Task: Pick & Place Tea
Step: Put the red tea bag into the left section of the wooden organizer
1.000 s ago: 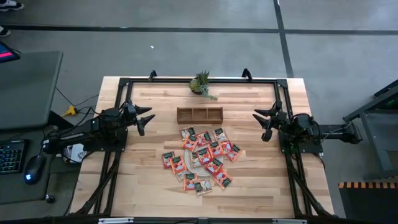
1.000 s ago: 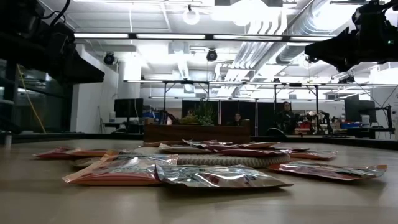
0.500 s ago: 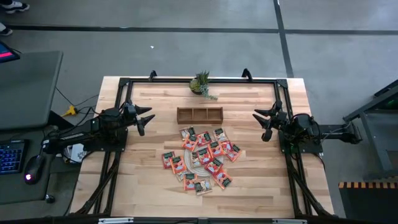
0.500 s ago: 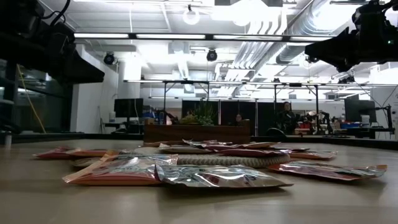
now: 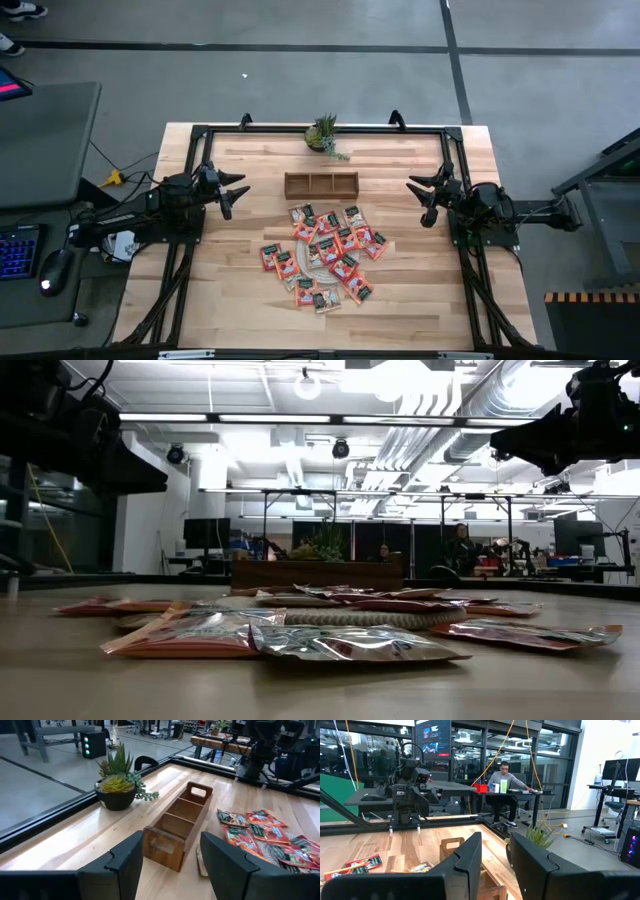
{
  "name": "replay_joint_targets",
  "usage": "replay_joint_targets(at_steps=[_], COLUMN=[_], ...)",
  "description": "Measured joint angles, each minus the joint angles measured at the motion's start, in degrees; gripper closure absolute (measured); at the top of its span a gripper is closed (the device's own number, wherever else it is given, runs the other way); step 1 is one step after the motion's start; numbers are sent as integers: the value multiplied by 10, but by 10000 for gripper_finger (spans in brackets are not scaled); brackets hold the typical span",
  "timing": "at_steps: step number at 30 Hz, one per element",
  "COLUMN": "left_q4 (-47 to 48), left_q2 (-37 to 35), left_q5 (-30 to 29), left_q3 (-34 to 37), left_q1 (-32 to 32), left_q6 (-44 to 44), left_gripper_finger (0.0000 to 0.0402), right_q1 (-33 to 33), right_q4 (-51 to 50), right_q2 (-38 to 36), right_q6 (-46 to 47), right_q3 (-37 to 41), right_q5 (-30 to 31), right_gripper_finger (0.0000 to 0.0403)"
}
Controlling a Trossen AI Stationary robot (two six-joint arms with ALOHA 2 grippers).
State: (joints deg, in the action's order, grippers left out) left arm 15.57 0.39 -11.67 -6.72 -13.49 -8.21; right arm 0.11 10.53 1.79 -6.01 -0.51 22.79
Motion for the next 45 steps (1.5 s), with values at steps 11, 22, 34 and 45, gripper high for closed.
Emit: replay_joint_targets(at_steps=[11,22,34,45], left_q4=[-16,-106,-129,-120], left_q2=[0,0,0,22], left_q5=[6,6,18,18], left_q3=[0,0,0,-40], left_q1=[0,0,0,0], left_q6=[-119,-202,-194,-148], left_gripper_finger=[208,208,208,208], right_q1=[0,0,-1,-1], right_q4=[0,10,68,-106], right_q2=[0,0,1,60], right_q6=[0,-11,81,86], right_q3=[0,0,-15,-151], right_q5=[0,-7,38,74], right_gripper_finger=[304,304,305,304])
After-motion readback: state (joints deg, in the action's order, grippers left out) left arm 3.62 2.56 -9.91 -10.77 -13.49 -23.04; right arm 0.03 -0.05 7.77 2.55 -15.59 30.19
